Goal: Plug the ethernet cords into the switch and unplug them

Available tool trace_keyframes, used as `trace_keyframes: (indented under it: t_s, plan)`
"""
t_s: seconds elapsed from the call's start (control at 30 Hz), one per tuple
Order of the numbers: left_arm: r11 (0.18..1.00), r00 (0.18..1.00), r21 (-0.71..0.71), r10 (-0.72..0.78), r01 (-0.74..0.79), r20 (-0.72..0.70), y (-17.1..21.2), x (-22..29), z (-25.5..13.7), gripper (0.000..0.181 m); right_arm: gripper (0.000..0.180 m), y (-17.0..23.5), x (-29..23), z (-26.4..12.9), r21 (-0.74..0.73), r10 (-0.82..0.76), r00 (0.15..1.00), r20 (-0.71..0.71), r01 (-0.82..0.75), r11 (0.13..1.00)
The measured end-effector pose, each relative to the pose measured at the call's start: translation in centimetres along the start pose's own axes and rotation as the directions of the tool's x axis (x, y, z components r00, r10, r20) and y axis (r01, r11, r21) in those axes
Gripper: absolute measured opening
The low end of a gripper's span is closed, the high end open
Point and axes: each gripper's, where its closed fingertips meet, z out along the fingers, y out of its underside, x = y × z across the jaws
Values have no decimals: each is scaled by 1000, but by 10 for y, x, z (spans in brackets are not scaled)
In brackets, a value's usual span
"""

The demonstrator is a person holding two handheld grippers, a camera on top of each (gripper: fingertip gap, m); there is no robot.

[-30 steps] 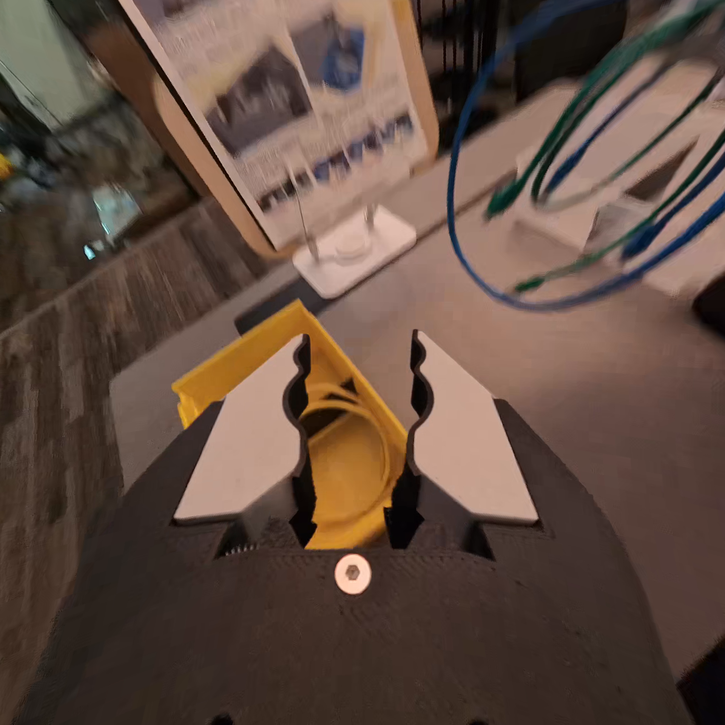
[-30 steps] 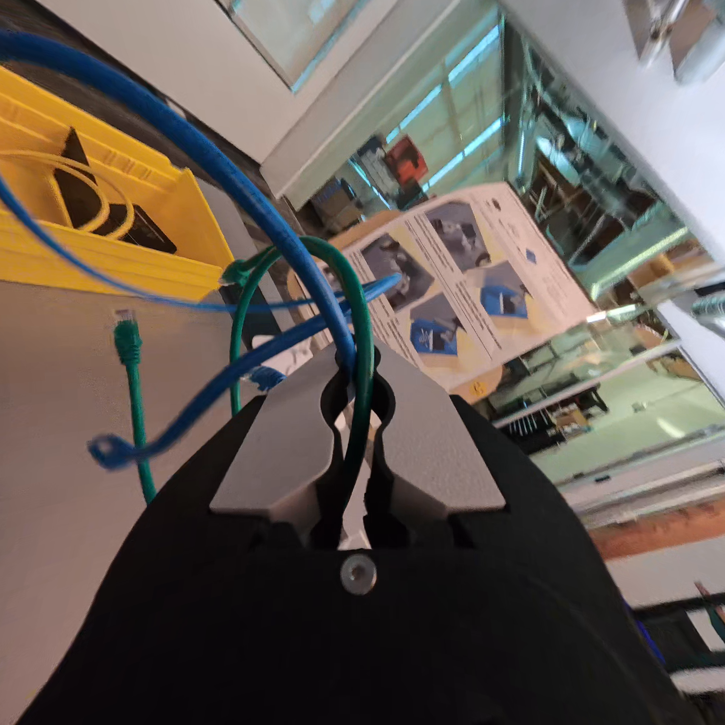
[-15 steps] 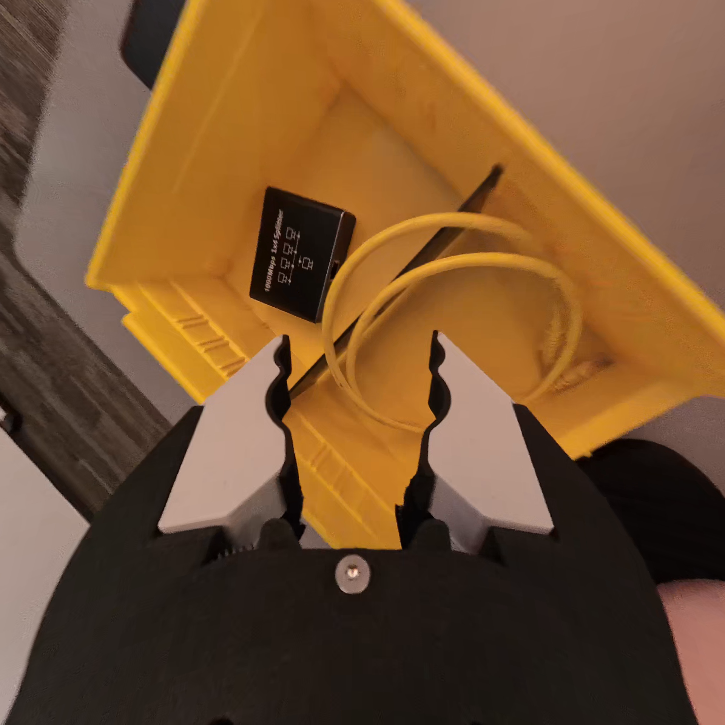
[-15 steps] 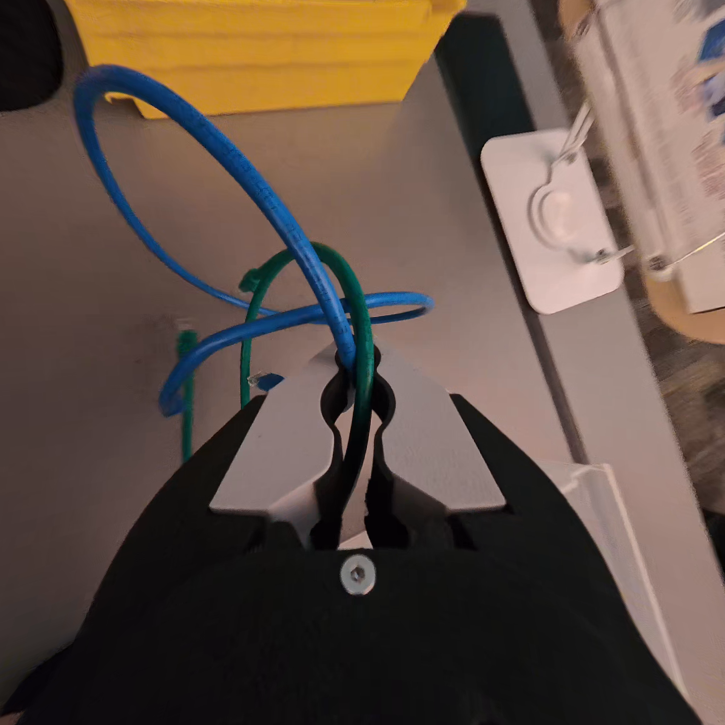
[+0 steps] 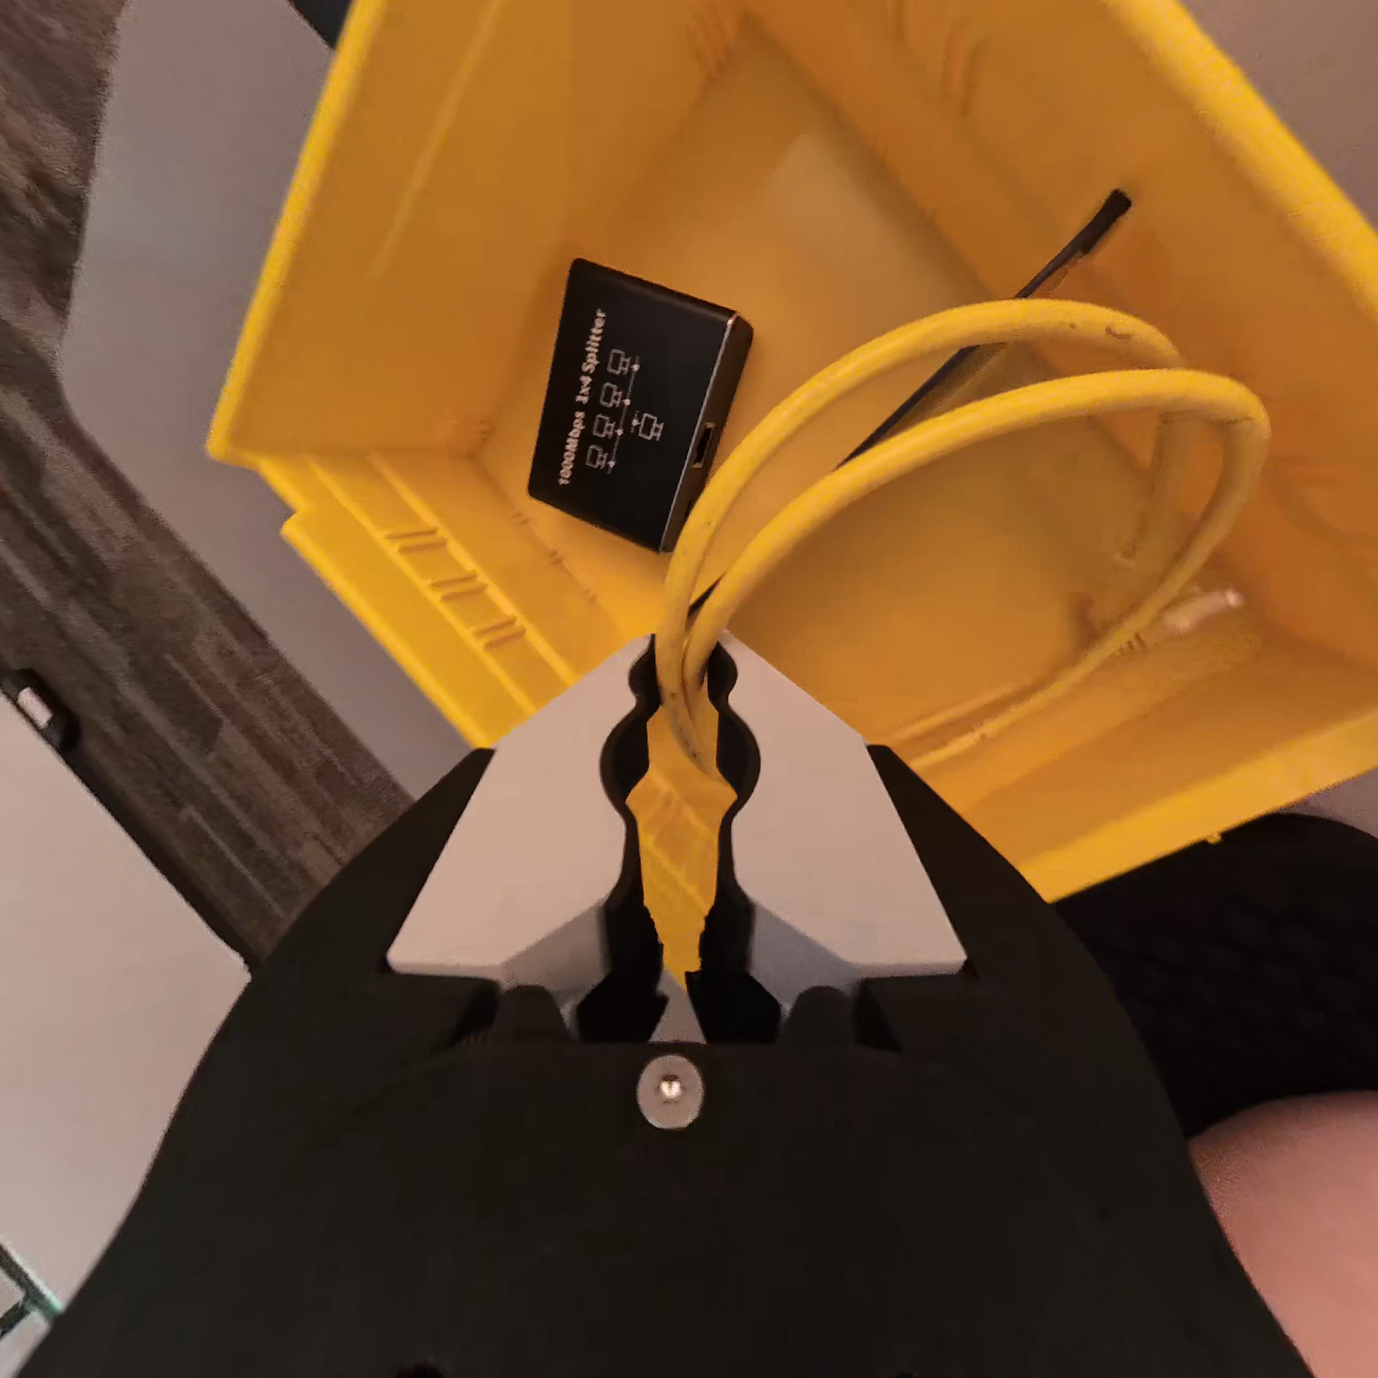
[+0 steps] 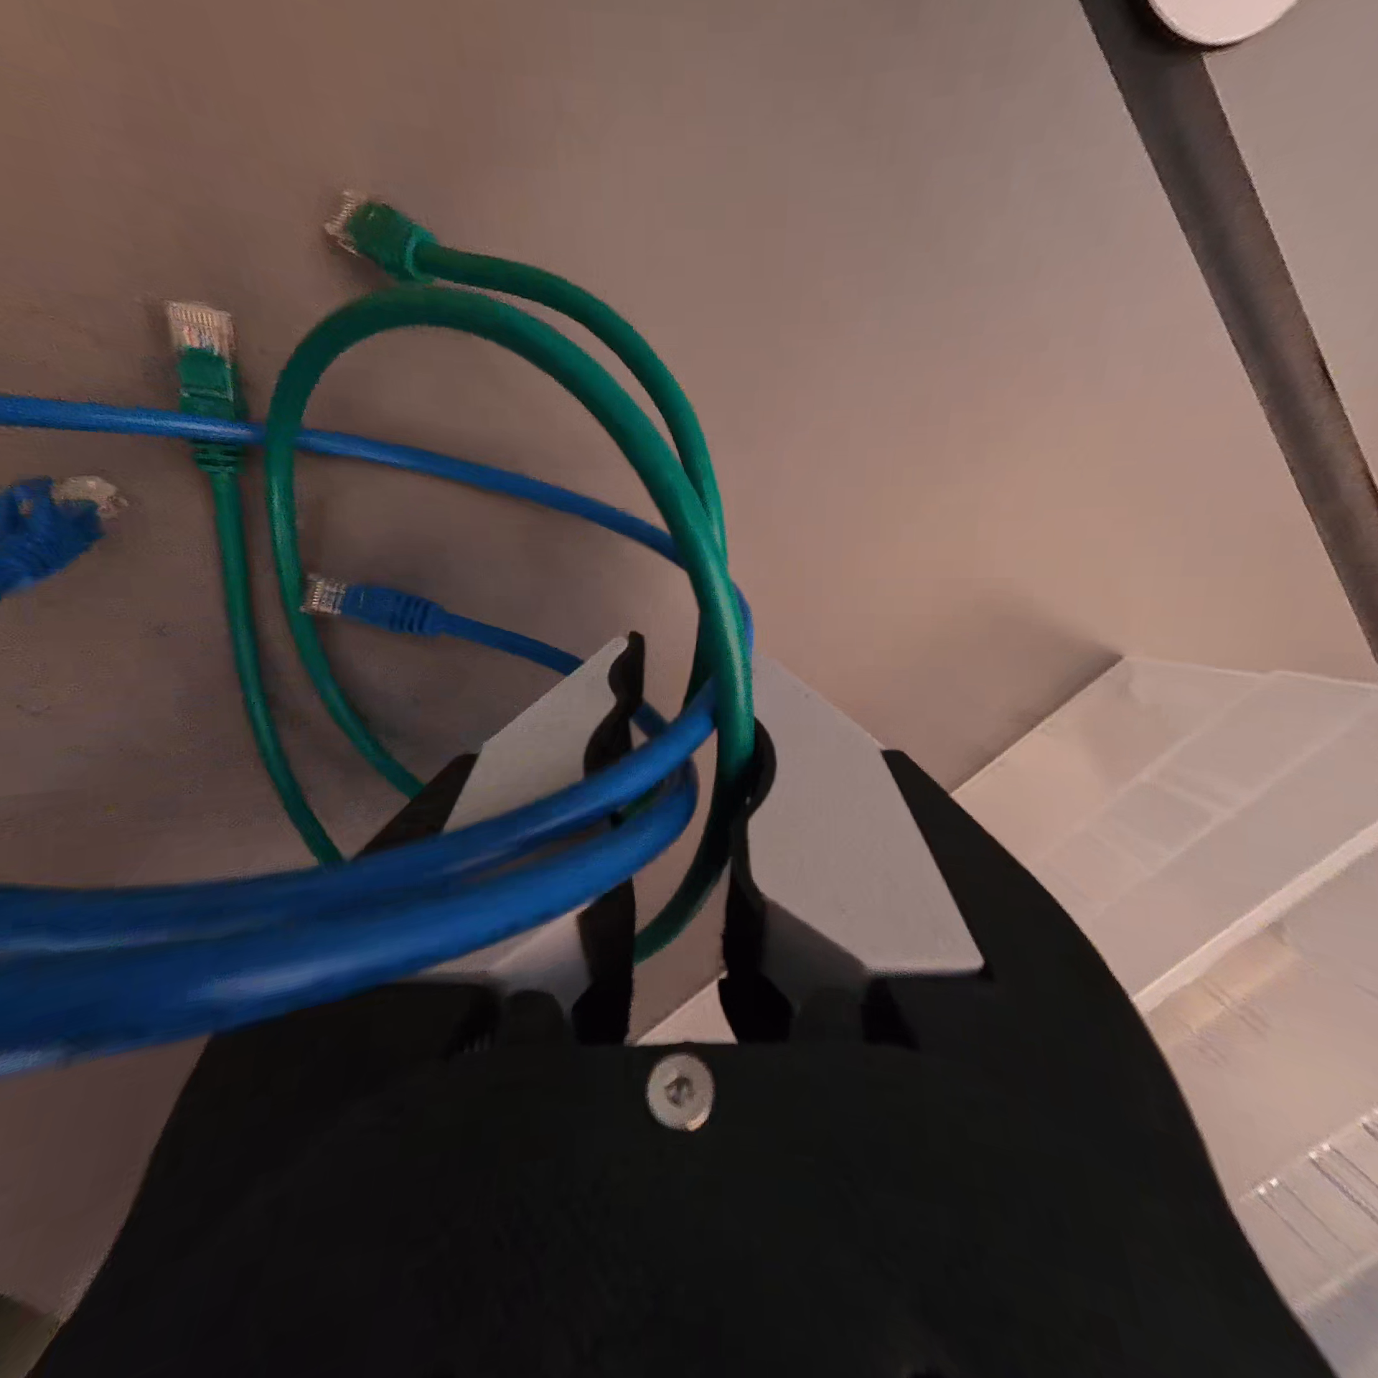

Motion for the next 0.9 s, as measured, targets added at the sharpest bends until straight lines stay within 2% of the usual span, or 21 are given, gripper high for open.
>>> trace_keyframes:
  t_s: [0.13, 0.23, 0.37, 0.47, 0.57, 0.73, 0.9]
  plan:
    - [997, 988, 45, -65, 59, 143, 4, -9, -55, 8, 22, -8, 6, -15, 79, 19, 1000, 4, -20, 997]
    - [975, 944, 217, -117, 49, 309, -12, -9, -120, 4, 17, -16, 5, -30, 165, 22, 998, 65, -33, 986]
    - [845, 937, 521, -79, -118, 341, -54, 43, -201, 3, 7, -11, 16, -29, 145, 3, 1000, 15, -5, 989]
    - [726, 960, 647, 65, -233, 273, -81, 101, -228, 4, 7, -12, 18, -28, 150, 1, 1000, 11, -2, 989]
    - [715, 959, 648, 267, -261, 91, -103, 160, -212, 3, 6, -16, 30, -34, 187, 9, 999, -45, -1, 982]
    - [824, 845, 471, 469, -313, -259, -133, 238, -135, 3, 6, -25, 61, -67, 313, 26, 978, -206, 41, 949]
    - [842, 760, 347, 528, -412, -379, -155, 286, -56, 3, 7, -35, 83, -113, 461, 23, 933, -359, 155, 874]
